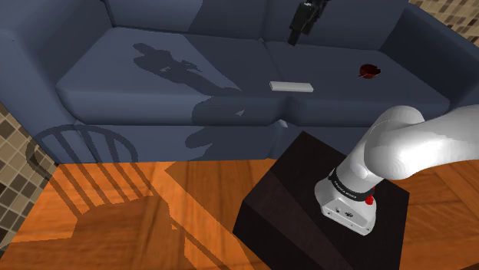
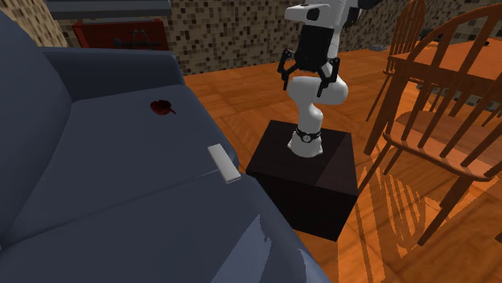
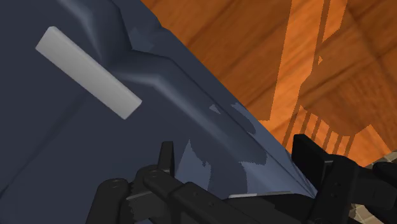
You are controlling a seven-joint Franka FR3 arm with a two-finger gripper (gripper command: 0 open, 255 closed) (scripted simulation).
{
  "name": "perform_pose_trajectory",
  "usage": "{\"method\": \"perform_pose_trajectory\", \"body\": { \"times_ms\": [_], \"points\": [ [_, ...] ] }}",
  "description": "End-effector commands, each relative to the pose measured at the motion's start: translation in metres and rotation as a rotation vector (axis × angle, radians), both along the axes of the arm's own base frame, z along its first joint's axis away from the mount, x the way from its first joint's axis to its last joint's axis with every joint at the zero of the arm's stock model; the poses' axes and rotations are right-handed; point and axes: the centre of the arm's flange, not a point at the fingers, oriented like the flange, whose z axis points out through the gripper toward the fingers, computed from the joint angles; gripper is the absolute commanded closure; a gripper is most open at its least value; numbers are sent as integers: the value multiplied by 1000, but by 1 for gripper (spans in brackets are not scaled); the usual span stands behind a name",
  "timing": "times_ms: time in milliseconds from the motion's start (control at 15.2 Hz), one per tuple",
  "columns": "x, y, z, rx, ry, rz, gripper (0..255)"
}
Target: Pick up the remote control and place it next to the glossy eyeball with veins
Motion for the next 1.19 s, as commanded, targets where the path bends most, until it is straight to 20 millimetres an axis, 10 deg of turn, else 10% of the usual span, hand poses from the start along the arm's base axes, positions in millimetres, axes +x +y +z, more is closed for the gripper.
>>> {"method": "perform_pose_trajectory", "body": {
  "times_ms": [0, 1122],
  "points": [
    [0, 0, 0, 0, 0, 0, 0],
    [28, -173, -154, 42, 93, 377, 0]
  ]
}}
